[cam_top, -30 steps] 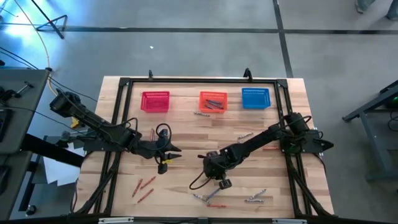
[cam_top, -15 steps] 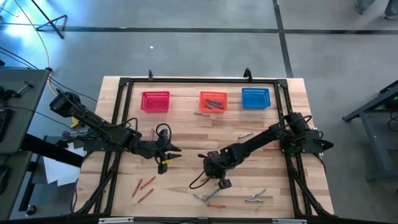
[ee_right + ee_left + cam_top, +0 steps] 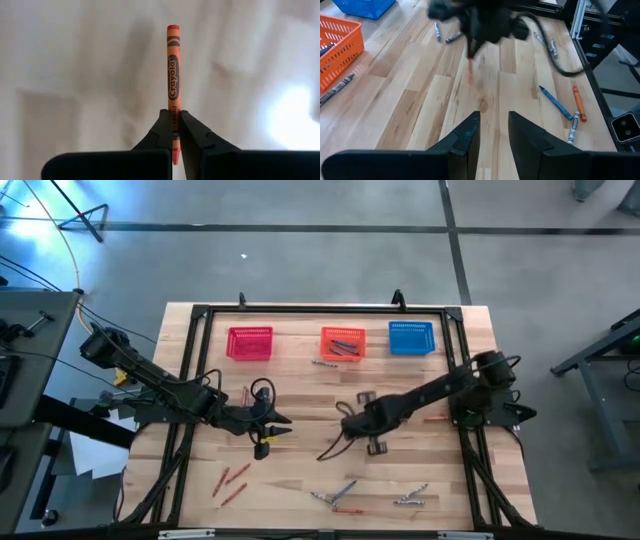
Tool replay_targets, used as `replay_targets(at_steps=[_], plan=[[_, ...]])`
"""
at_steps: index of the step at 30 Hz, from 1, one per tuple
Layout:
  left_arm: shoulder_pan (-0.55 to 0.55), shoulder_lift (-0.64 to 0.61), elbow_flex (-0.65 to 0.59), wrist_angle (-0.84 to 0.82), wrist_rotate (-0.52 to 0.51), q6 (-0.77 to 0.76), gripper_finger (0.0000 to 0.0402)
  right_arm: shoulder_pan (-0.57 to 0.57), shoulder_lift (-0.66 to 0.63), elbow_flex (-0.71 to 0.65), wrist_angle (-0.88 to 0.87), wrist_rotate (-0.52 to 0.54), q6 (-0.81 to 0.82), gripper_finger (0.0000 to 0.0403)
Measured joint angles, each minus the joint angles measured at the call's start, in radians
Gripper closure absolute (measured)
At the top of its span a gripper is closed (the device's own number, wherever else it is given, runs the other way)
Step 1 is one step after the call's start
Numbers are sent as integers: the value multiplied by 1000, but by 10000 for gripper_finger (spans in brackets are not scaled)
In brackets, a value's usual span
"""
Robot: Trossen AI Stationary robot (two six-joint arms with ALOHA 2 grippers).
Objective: Sort crayons
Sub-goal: Put the orange crayon into the blue bin
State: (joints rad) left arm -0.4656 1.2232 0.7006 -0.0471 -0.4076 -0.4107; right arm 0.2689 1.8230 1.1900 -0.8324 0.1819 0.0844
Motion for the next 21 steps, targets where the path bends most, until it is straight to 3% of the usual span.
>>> replay_targets(at_steps=[9,21], plan=[[0,0,0,0,0,-8,314,-197,-137,2,-252,103,7,400],[-34,0,0,-2,2,2,314,-739,-444,5,-273,98,-39,400]])
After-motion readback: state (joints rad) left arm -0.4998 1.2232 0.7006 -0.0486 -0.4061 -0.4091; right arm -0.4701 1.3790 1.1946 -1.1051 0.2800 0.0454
